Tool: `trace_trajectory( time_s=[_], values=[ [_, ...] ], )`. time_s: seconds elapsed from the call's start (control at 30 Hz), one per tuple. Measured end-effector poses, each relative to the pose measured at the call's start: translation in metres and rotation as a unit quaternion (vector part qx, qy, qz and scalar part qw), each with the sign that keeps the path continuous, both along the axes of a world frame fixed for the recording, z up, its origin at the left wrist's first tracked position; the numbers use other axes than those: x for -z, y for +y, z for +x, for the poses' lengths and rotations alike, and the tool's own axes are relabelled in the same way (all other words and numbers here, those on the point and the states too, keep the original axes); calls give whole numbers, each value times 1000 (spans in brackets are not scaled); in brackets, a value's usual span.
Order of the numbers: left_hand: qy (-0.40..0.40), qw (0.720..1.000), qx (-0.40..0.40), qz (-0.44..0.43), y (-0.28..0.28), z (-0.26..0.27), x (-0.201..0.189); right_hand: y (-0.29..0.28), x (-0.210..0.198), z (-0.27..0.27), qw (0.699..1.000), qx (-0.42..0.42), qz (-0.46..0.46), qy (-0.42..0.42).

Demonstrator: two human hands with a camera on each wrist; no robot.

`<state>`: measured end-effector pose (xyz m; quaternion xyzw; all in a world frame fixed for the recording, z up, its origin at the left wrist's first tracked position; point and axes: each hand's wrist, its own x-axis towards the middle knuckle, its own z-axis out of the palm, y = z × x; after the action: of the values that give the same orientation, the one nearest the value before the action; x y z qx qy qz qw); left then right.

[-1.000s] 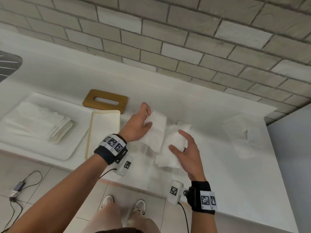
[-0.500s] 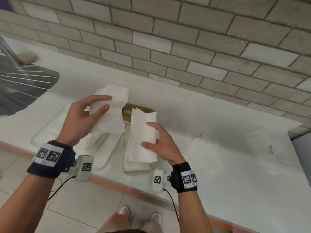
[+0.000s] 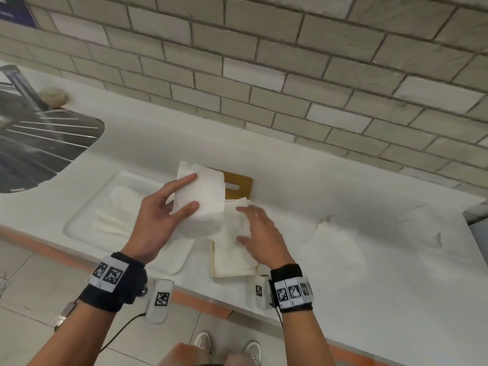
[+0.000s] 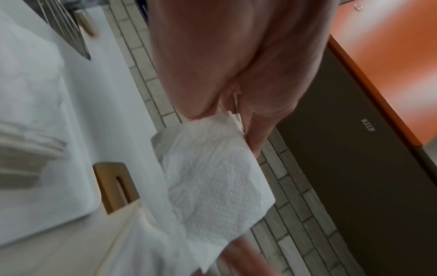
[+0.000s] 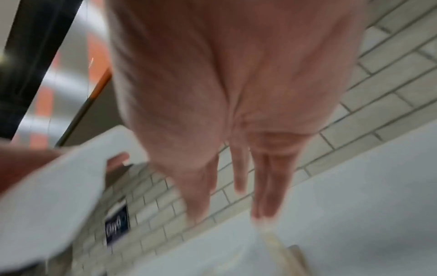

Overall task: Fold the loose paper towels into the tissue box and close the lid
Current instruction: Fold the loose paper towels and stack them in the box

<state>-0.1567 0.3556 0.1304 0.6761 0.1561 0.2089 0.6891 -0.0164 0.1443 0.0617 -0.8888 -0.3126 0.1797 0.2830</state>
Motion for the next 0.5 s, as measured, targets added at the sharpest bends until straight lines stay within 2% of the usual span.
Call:
trace_trajectory(
  time_s=[0.03, 0.1, 0.17, 0.2, 0.23, 0.33, 0.43, 0.5],
  values=[
    [-2, 1000, 7, -12, -5, 2, 2, -3, -8, -7, 994, 47, 97, -20],
    [-9, 999, 22, -33, -17, 7, 6, -5, -29, -24, 945, 125, 300, 24],
    [-18, 999, 34, -36, -29, 17, 15, -4, -38, -39, 903, 141, 385, 129],
    [-16, 999, 37, -29, -33, 23, 21, -4, -35, -43, 899, 143, 383, 155],
    [-6, 999, 38, -14, -37, 29, 31, -4, -27, -46, 909, 146, 359, 155],
    [58, 996, 32, 67, -37, 44, 69, -6, 10, -47, 935, 205, 263, 122],
    [121, 975, 35, 186, -29, 54, 99, -10, 29, -49, 929, 264, 235, 113],
    [151, 951, 56, 264, -29, 58, 108, -13, 34, -49, 937, 262, 211, 89]
  ],
)
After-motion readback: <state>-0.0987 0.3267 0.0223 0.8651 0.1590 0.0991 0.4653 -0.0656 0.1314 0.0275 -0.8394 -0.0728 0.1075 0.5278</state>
